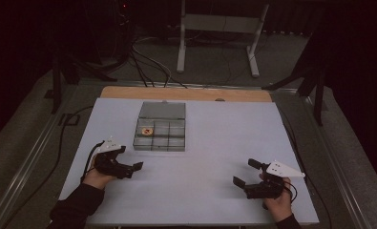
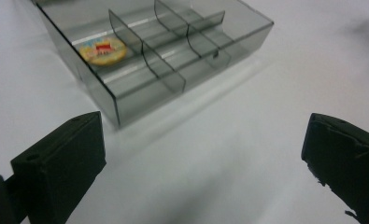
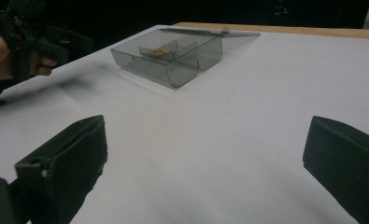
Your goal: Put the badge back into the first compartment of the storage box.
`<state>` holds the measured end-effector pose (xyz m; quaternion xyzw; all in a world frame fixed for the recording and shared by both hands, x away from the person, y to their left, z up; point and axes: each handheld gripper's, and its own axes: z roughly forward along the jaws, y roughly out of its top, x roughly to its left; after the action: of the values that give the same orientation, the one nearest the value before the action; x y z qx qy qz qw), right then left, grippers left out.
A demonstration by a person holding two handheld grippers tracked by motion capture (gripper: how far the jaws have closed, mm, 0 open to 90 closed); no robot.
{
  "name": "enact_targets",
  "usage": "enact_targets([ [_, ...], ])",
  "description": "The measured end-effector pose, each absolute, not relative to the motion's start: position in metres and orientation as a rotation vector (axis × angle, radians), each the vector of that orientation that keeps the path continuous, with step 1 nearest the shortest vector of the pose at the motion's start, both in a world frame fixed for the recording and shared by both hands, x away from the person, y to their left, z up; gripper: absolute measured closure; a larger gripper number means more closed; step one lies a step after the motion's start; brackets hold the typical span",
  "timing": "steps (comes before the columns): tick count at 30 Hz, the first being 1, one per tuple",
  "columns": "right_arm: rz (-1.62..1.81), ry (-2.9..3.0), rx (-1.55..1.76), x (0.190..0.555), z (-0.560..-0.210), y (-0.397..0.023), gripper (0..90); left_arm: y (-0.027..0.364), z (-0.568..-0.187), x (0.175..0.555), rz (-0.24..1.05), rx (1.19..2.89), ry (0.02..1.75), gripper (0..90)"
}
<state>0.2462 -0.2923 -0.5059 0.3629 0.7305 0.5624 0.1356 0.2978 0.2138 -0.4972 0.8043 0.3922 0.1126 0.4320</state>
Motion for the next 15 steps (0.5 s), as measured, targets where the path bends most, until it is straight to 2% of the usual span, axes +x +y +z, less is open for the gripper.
enact_targets([
  [10,1.626,2.122,1.045,0.246,-0.506,-0.292,0.0,0.222,-0.508,0.269,0.258,2.008,0.951,0.4],
  [15,1.626,2.128,1.046,0.246,-0.507,-0.291,0.0,0.226,-0.513,0.257,0.294,2.02,0.943,0.4],
])
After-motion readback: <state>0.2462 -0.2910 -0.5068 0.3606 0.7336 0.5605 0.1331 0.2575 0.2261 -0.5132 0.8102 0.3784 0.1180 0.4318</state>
